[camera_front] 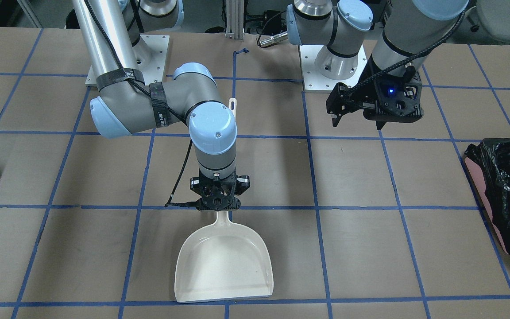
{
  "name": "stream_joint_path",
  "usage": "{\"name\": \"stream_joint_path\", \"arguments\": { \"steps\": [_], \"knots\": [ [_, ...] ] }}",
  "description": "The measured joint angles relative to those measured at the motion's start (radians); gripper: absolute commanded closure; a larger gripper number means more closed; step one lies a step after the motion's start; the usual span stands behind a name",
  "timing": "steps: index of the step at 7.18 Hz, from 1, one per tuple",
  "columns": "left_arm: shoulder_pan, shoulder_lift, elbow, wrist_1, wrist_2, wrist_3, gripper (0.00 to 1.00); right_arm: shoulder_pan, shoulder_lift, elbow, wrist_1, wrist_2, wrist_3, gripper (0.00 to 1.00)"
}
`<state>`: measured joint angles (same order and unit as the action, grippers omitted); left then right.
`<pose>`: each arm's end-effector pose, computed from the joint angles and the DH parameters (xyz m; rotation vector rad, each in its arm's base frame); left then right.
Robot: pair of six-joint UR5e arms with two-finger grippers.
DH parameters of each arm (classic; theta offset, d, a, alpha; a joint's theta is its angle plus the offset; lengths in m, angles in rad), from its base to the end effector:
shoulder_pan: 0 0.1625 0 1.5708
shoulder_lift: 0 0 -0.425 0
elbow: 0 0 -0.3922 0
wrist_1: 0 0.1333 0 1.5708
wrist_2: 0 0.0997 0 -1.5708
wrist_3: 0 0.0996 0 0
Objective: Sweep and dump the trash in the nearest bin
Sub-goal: 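Lower the dustpan onto the table and open the right gripper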
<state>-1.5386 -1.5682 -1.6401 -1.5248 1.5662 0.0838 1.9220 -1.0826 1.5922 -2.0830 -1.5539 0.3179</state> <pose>-0.1180 -0.4919 0.4597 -0.0808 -3.1346 -0.0320 0.3475 -0.5561 0.2472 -0.0521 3.1243 0.0048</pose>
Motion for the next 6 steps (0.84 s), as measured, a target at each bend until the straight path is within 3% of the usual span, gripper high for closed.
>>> {"name": "stream_joint_path", "arguments": {
  "steps": [6],
  "knots": [
    [0.000, -0.001, -0.001, 0.002, -0.003, -0.001, 0.00, 0.001, -0.004, 0.002, 0.000, 0.003, -0.002, 0.28]
  ]
}}
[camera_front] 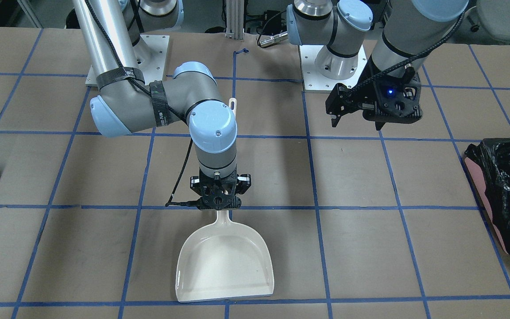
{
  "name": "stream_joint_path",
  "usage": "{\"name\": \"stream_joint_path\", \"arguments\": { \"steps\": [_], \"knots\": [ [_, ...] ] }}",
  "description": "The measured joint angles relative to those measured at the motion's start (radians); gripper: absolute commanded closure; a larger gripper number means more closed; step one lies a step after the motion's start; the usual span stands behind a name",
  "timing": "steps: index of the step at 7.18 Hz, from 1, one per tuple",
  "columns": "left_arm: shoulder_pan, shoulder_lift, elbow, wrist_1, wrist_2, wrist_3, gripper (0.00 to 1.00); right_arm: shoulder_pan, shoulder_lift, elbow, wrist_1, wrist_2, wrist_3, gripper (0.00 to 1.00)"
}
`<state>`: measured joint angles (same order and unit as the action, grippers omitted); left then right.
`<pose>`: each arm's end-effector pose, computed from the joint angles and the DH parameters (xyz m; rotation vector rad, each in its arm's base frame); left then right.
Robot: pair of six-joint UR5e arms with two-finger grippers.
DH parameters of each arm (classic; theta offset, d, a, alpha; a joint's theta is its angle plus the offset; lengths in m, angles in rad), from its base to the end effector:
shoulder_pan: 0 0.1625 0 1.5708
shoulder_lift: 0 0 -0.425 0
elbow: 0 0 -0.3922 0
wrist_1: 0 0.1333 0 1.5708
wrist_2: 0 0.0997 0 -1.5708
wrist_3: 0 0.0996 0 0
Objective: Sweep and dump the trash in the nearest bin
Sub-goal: 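Lower the dustpan onto the table and open the right gripper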
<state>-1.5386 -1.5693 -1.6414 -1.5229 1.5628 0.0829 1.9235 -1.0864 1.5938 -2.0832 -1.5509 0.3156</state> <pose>-0.1183 -0.4923 0.4587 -0.0793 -3.1312 -0.0325 0.3483 -0.5547 0.2490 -0.0580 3.1206 0.0028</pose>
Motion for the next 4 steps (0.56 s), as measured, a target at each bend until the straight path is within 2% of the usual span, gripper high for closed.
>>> {"name": "stream_joint_path", "arguments": {
  "steps": [1, 4],
  "knots": [
    [0.000, 0.000, 0.000, 0.001, -0.001, 0.000, 0.00, 0.000, -0.002, -0.001, 0.000, -0.001, 0.000, 0.17],
    [0.000, -0.003, 0.006, 0.008, 0.001, -0.004, 0.00, -0.013, -0.060, -0.019, 0.003, -0.014, -0.013, 0.05]
  ]
}}
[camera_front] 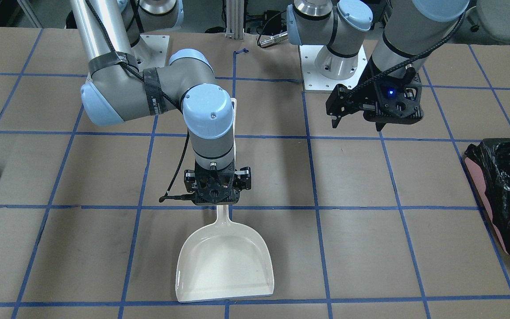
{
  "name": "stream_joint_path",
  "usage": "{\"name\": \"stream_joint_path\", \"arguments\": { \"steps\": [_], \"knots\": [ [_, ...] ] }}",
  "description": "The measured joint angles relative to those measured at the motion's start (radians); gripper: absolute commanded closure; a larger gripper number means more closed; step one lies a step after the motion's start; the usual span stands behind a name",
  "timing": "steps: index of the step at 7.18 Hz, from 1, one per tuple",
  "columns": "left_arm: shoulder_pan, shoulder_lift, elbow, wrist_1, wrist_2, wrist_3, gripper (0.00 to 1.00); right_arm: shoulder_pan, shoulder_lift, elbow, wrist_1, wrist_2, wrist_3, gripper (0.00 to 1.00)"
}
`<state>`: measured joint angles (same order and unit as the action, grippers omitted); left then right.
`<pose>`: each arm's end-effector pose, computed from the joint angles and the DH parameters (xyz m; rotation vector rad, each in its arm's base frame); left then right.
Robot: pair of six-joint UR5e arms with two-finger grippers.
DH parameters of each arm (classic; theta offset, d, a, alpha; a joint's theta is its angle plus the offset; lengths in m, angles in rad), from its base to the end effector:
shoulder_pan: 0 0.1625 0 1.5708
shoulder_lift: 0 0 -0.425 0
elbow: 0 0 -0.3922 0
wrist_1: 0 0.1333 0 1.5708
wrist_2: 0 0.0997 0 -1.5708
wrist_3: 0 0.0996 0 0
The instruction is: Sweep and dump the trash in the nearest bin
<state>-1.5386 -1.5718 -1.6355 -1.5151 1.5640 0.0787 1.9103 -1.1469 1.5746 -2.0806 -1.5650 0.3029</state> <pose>-0.1181 -0.4945 0.4612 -0.0728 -3.1334 -0.0151 0.3391 -0.5581 0.2961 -0.0572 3.1074 -0.1183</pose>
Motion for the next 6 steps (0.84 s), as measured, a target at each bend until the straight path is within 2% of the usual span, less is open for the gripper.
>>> {"name": "stream_joint_path", "arguments": {
  "steps": [2, 6],
  "knots": [
    [0.000, 0.005, 0.008, 0.014, 0.008, 0.000, 0.00, -0.054, -0.040, -0.036, 0.021, -0.010, -0.064, 0.01],
    [0.000, 0.009, 0.003, 0.018, 0.010, 0.001, 0.00, -0.208, -0.132, -0.114, 0.192, -0.095, -0.209, 0.00]
  ]
}}
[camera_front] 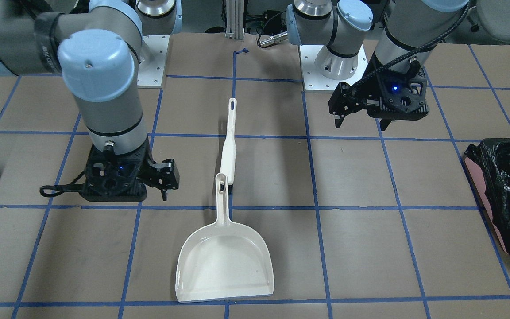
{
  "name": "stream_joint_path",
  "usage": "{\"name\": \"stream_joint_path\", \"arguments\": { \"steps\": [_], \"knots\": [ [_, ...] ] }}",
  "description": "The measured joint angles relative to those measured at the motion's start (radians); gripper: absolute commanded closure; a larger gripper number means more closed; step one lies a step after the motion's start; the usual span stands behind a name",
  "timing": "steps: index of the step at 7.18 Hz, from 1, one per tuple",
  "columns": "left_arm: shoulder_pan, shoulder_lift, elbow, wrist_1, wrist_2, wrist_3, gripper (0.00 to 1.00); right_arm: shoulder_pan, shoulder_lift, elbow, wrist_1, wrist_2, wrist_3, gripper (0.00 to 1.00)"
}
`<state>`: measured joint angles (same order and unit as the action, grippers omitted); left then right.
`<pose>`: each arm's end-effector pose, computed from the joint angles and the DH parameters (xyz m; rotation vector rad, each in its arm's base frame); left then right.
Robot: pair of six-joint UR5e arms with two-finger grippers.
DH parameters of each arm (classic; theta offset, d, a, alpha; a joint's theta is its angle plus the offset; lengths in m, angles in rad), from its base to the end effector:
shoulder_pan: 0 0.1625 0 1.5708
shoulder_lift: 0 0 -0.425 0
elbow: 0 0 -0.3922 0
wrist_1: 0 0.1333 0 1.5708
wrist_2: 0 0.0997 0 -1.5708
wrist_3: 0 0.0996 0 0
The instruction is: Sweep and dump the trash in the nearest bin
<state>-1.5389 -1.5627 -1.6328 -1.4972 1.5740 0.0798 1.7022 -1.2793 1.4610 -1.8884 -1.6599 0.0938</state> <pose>-0.1173 -0.4938 0.4687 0.0751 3.1362 -0.0305 0.2046 -0.5985 0.4139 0.0482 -3.0601 0.2223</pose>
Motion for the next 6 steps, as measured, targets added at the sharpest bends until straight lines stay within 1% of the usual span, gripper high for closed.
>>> {"name": "stream_joint_path", "arguments": {
  "steps": [2, 4, 6],
  "knots": [
    [-0.001, 0.003, -0.004, 0.000, 0.000, 0.000, 0.00, -0.065, -0.068, -0.010, 0.104, -0.012, -0.037, 0.00],
    [-0.001, 0.009, -0.005, -0.003, 0.000, 0.000, 0.00, -0.098, -0.114, -0.050, 0.224, -0.010, -0.047, 0.00],
    [-0.001, 0.012, -0.005, -0.007, -0.002, 0.000, 0.00, -0.119, -0.128, -0.063, 0.280, 0.034, -0.050, 0.01]
  ]
}}
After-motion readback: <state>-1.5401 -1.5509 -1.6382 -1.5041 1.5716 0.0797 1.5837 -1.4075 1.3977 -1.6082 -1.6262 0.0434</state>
